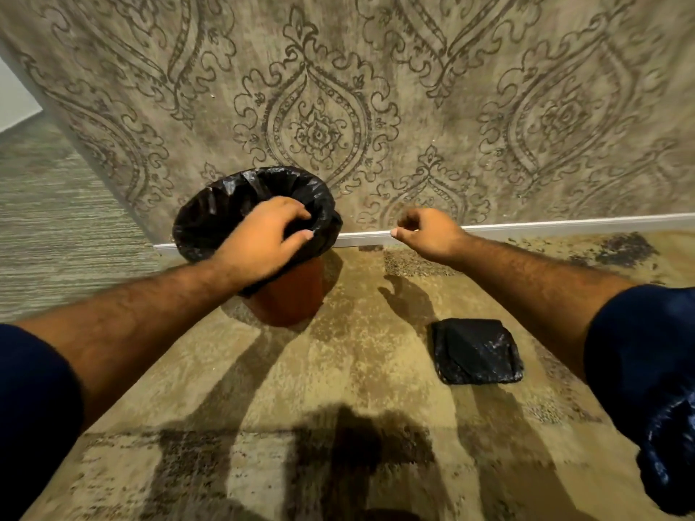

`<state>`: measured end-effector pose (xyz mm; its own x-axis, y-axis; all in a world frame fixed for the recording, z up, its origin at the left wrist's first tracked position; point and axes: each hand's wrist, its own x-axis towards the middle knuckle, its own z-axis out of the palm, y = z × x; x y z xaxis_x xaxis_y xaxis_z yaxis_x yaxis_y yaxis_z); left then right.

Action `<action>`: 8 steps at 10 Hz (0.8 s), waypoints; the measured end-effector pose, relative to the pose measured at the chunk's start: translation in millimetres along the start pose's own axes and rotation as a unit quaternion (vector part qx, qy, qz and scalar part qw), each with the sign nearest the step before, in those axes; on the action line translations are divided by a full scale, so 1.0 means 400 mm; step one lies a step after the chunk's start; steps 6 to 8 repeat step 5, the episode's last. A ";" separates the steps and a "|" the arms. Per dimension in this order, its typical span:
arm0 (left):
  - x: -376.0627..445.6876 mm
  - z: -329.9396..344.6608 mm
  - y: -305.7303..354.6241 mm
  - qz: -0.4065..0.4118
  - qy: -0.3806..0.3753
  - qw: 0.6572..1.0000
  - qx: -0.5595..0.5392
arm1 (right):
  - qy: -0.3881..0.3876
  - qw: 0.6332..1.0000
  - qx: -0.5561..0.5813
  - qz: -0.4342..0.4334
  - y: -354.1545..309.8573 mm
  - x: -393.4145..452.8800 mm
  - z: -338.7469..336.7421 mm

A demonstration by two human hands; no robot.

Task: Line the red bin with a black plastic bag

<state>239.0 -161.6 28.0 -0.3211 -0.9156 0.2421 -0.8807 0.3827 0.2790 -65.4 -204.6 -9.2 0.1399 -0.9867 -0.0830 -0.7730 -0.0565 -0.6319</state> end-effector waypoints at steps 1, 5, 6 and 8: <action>0.022 0.040 0.072 0.042 -0.031 0.999 0.009 | -0.002 0.999 -0.033 0.014 0.055 -0.033 -0.029; 0.037 0.298 0.286 0.007 -0.183 0.976 0.119 | -0.003 0.989 -0.143 0.041 0.278 -0.160 -0.088; 0.037 0.298 0.286 0.007 -0.183 0.976 0.119 | -0.003 0.989 -0.143 0.041 0.278 -0.160 -0.088; 0.037 0.298 0.286 0.007 -0.183 0.976 0.119 | -0.003 0.989 -0.143 0.041 0.278 -0.160 -0.088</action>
